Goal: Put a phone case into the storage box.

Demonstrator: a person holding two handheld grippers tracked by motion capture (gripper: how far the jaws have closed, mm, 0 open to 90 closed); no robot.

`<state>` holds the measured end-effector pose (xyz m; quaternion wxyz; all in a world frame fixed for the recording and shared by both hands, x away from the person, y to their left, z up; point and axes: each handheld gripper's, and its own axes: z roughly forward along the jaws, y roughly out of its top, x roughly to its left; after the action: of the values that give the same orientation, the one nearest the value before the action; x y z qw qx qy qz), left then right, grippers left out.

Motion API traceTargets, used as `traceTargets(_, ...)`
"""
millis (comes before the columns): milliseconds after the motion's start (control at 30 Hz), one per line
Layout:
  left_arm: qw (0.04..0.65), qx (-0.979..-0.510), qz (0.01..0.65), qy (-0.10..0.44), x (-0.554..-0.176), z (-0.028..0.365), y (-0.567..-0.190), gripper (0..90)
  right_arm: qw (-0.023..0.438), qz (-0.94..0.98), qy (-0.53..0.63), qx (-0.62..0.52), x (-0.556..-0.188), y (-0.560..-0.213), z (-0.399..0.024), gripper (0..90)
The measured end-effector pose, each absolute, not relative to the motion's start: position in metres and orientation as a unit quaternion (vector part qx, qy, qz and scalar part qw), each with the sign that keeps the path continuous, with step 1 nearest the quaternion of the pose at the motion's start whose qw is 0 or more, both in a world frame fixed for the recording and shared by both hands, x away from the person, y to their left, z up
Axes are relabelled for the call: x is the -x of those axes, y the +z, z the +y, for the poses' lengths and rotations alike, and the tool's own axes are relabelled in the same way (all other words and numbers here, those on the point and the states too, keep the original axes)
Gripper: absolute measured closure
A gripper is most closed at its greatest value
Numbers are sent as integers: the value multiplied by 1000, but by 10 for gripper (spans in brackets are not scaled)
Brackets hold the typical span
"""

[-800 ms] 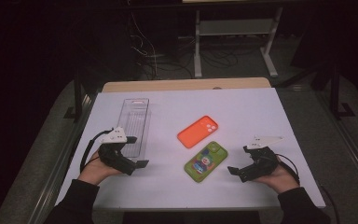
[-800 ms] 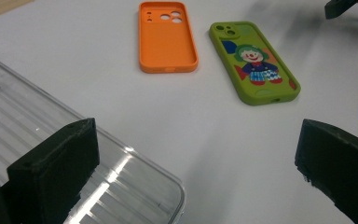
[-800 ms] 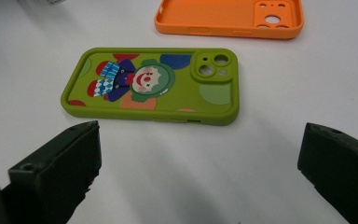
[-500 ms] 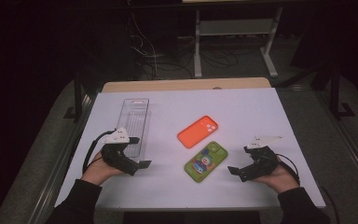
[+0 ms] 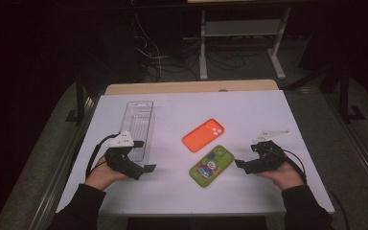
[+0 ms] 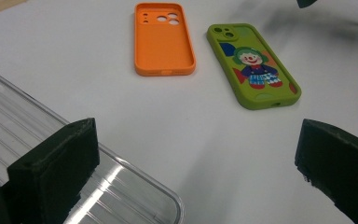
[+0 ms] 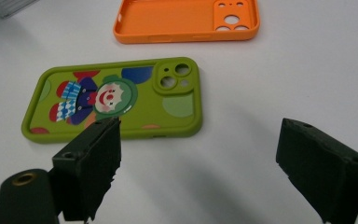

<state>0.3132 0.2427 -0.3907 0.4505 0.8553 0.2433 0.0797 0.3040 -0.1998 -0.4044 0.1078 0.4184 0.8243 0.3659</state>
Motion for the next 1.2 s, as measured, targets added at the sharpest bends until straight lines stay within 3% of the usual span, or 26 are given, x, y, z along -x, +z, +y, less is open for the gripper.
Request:
traceTargets(167, 452, -854, 244, 79, -314, 243, -390, 0, 106, 823, 351, -434, -312, -401, -197, 194)
traceTargets(367, 452, -852, 250, 79, -313, 243, -391, 0, 106, 822, 332, -450, -327, -397, -188, 349)
traceTargets(433, 453, -852, 249, 82, -314, 244, -390, 0, 103, 827, 329, -445, -336, -396, -184, 444)
traceTargets(633, 458, -849, 249, 84, -314, 243, -390, 0, 98, 833, 317, -442, -350, -395, -177, 602)
traceTargets(667, 457, -850, 247, 85, -314, 244, -389, 0, 98, 835, 314, -440, -358, -396, -174, 666)
traceTargets(833, 461, -847, 252, 81, -313, 246, -388, 0, 91, 835, 314, -443, -375, -397, -168, 819)
traceTargets(967, 462, -847, 251, 83, -313, 247, -388, 0, 91, 835, 311, -444, -387, -399, -164, 876)
traceTargets(1200, 462, -846, 252, 83, -314, 246, -388, 0, 82, 837, 292, -455, -406, -411, -159, 881)
